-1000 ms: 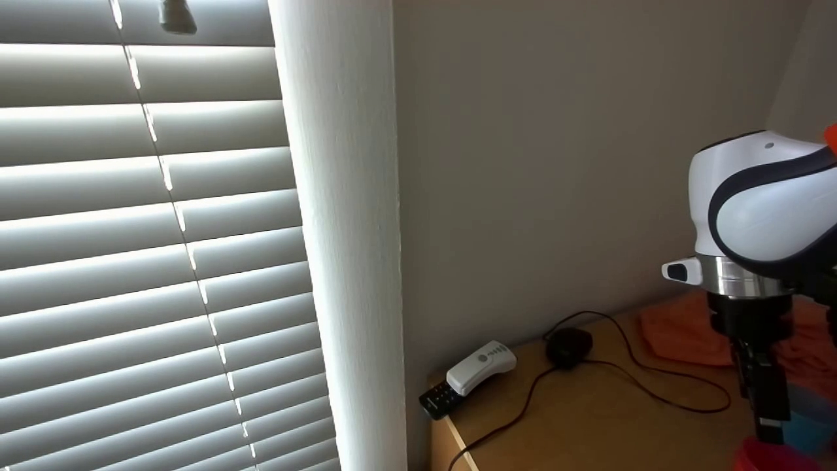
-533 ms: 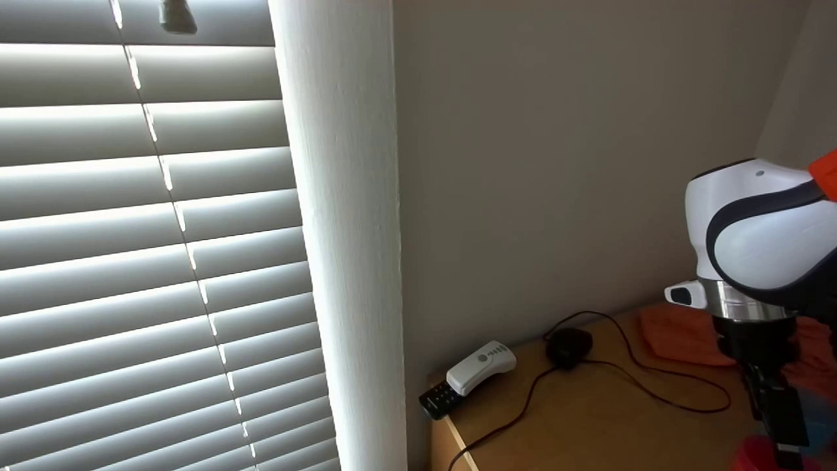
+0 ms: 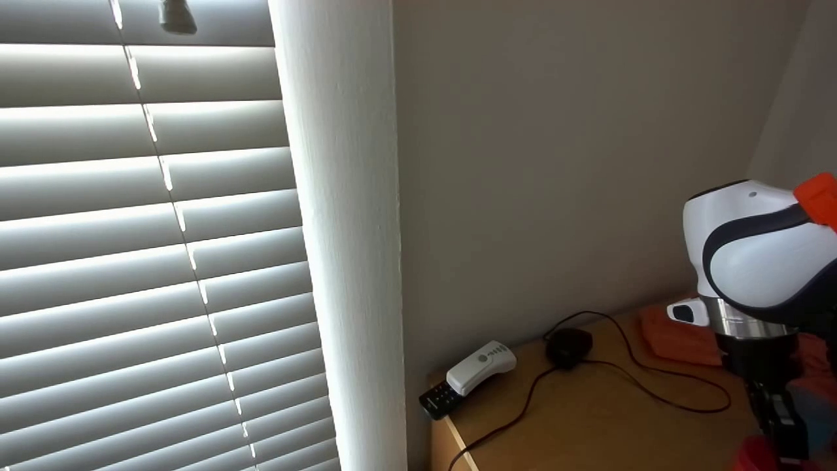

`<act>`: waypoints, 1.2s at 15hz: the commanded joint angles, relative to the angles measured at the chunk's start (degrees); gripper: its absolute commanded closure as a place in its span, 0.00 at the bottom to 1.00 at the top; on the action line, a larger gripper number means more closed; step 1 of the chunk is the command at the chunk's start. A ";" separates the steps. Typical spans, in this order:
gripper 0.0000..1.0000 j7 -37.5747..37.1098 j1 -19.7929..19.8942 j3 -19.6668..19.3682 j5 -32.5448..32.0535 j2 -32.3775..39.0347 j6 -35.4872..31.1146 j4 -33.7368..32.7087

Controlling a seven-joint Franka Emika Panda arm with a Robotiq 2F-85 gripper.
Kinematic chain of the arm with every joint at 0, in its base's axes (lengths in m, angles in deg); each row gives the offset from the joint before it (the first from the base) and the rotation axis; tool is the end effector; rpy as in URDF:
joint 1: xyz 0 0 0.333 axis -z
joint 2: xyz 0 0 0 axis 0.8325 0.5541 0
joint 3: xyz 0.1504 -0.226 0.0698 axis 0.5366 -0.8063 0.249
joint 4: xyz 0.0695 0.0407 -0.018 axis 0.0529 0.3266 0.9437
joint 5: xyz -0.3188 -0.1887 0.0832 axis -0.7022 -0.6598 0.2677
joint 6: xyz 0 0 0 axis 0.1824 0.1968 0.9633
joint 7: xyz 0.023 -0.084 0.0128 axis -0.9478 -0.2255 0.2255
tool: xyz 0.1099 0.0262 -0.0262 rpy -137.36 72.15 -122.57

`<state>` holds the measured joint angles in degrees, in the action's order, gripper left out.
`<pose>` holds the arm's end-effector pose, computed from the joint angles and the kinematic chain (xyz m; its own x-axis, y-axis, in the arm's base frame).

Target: Pile up the plastic cups

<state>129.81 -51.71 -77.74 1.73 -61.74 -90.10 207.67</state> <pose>0.4582 -0.0525 0.1904 0.6324 0.6775 -0.3755 0.6451 -0.7290 -0.2290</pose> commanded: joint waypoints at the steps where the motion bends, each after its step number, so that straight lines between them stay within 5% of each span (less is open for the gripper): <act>1: 0.96 1.50 0.77 0.04 0.02 0.03 -0.38 0.04; 7: 0.98 2.33 1.17 -0.03 0.28 -2.09 0.39 0.28; 18: 0.98 -6.93 2.61 -5.60 -8.23 -20.49 -0.03 2.37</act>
<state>126.28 -50.08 -81.68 -4.47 -78.33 -90.09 207.95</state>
